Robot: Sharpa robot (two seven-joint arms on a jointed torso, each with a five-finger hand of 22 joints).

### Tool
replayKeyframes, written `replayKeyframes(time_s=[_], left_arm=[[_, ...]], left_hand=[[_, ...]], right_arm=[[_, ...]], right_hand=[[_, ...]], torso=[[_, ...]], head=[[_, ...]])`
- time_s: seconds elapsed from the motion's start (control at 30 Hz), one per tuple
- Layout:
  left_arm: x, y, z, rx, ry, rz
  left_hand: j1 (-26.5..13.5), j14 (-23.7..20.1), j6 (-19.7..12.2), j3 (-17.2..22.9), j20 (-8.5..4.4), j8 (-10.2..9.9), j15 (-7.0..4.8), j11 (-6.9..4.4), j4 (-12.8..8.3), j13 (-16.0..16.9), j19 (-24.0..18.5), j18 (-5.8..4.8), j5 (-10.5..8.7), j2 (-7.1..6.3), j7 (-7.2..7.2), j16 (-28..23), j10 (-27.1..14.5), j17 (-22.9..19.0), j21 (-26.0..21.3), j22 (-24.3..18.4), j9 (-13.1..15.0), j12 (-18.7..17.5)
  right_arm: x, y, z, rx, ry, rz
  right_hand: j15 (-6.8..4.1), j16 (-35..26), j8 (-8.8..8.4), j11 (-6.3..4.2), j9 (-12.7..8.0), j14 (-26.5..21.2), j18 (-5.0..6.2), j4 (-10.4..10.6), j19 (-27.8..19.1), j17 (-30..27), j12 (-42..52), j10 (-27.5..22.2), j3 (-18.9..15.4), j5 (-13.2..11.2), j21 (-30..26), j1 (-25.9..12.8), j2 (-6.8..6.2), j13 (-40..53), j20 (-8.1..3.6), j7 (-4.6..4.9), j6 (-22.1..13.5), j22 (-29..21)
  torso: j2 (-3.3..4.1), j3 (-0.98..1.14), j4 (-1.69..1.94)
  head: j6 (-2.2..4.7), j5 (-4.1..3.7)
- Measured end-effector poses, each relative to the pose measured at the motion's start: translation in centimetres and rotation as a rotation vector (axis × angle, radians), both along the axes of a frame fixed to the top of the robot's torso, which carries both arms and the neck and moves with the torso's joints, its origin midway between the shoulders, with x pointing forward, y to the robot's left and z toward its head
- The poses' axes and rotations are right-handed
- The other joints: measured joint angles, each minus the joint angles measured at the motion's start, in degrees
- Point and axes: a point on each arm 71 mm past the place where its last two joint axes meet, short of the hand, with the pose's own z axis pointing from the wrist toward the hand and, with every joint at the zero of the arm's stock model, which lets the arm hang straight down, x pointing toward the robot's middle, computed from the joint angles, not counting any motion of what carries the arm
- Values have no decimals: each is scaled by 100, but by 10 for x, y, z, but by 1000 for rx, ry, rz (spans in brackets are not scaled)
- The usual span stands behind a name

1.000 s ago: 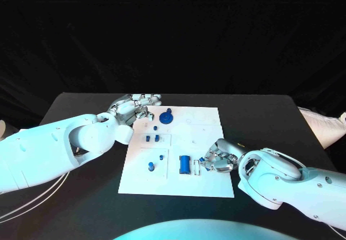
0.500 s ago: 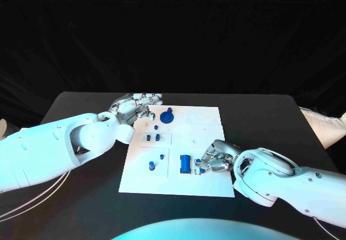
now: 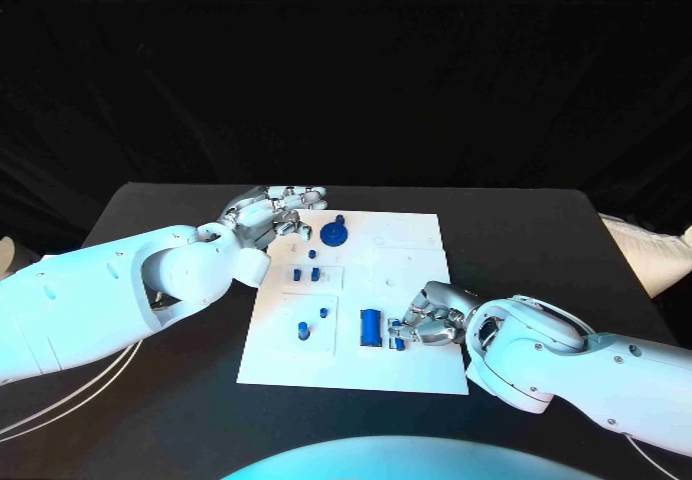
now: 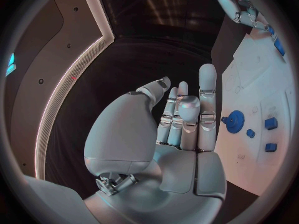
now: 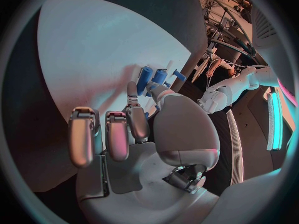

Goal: Assemble the parts on the task board

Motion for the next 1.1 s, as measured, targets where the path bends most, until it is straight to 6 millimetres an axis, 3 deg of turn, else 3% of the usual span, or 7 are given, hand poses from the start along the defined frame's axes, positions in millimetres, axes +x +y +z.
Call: replayKeyframes(time_s=[0.3, 0.57, 0.67, 0.93, 1.1], left_arm=[[0, 0, 0, 0, 2, -2], [0, 0, 0, 1, 3, -4], [0, 0, 0, 1, 4, -4], [0, 0, 0, 1, 5, -5], [0, -1, 0, 1, 5, -6]], left_hand=[[0, 0, 0, 0, 0, 0, 0, 0, 0, 0, 0, 0, 0, 0, 0, 0, 0, 0, 0, 0, 0, 0], [0, 0, 0, 0, 0, 0, 0, 0, 0, -4, 0, 0, 0, 0, 0, 0, 0, 0, 0, 1, 0, 0], [0, 0, 0, 0, 0, 0, 0, 0, 0, -4, 0, 0, 0, 0, 0, 0, 0, 0, 0, 0, 0, 0], [0, 0, 0, 0, 0, 0, 0, 0, 0, -4, 0, 0, 0, 0, 0, 0, 0, 1, 0, 1, 0, 0], [0, 0, 0, 0, 0, 0, 0, 0, 0, -3, 0, 0, 0, 0, 0, 0, 0, 1, 1, 1, 0, 0]], right_arm=[[1, 0, -1, -17, -2, 14], [2, 1, -2, -22, -4, 18], [2, 1, -2, -23, -4, 19], [2, 2, -2, -26, -2, 23], [1, 2, -2, -28, 0, 26]], right_hand=[[0, 0, 0, 0, 16, 0, 0, 25, 0, 0, 0, 0, -119, 0, 0, -22, 23, 0, 0, -17, 17, -1], [0, 0, 0, 0, 46, 0, 1, 140, 0, 0, 0, -1, -424, -6, 0, -113, 68, -1, 0, -18, 18, -1], [0, 0, 22, -1, 62, 0, 0, 212, 0, 4, 40, -1, -578, -101, 0, -173, 128, -1, 0, -18, 17, -1], [-13, 0, 88, -21, 120, -13, 1, 568, 0, 4, 139, 19, -1056, -56, 0, -315, 270, -1, 0, -33, 33, 4], [-42, 23, 135, -63, 158, 1, 1, 613, 1, 4, 207, 18, -1313, -60, 23, -440, 391, -2, -43, -53, 53, 4]], torso=[[-2, 0, 3], [-1, 0, 2], [0, 1, 2], [1, 2, 1], [0, 2, 1]], head=[[0, -1], [5, 5], [7, 7], [11, 8], [12, 8]])
